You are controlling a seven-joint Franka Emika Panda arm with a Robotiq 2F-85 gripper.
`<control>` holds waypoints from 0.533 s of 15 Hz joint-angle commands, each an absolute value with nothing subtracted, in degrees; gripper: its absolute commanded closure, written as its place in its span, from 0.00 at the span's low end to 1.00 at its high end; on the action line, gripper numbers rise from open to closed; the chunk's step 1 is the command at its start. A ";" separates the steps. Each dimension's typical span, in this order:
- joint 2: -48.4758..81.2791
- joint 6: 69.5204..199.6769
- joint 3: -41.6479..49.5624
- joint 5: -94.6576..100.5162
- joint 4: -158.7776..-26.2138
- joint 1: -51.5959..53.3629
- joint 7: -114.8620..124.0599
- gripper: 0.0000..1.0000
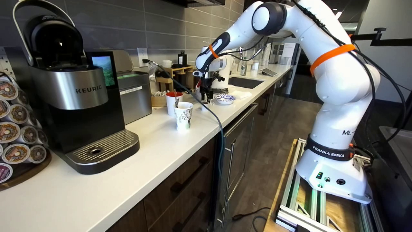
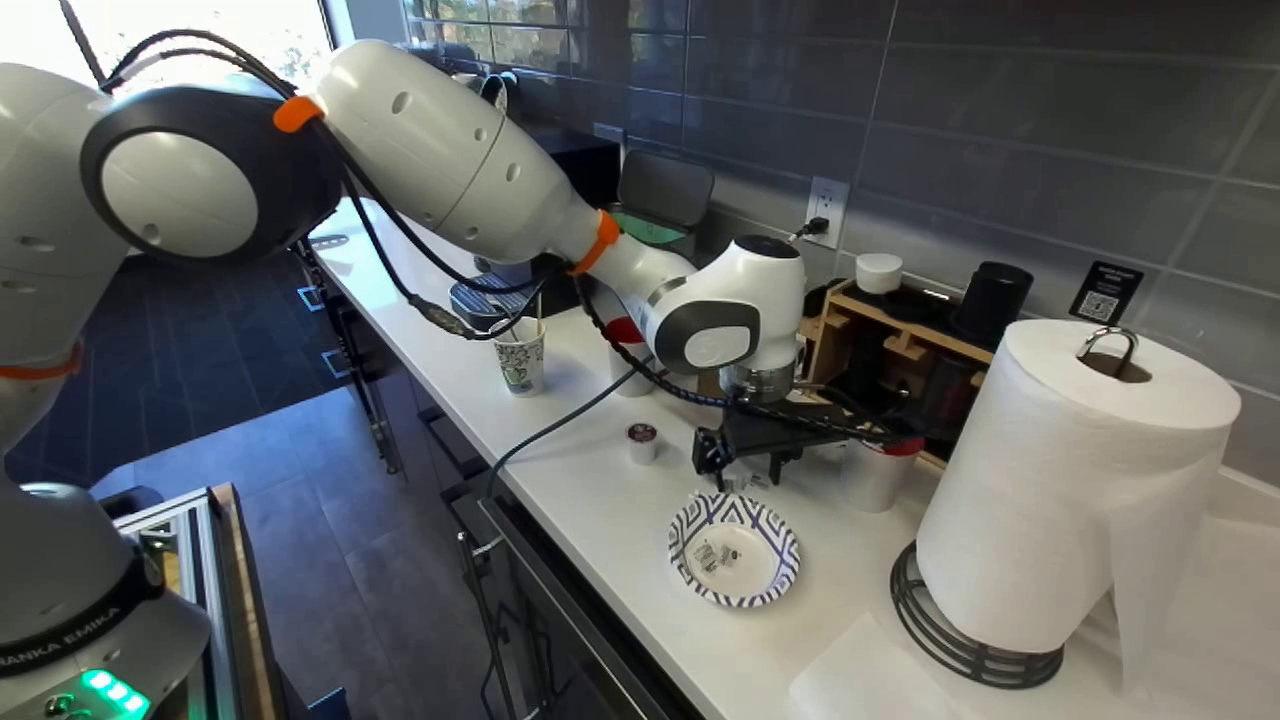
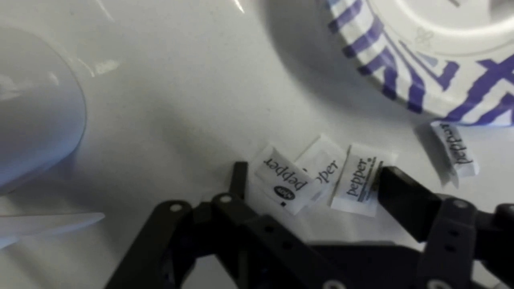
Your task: Put the white sachets on the table into the white plate
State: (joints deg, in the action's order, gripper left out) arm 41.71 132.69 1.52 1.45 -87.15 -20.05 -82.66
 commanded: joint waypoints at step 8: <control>43.23 132.07 2.64 2.24 -84.19 -19.60 -81.02 1.00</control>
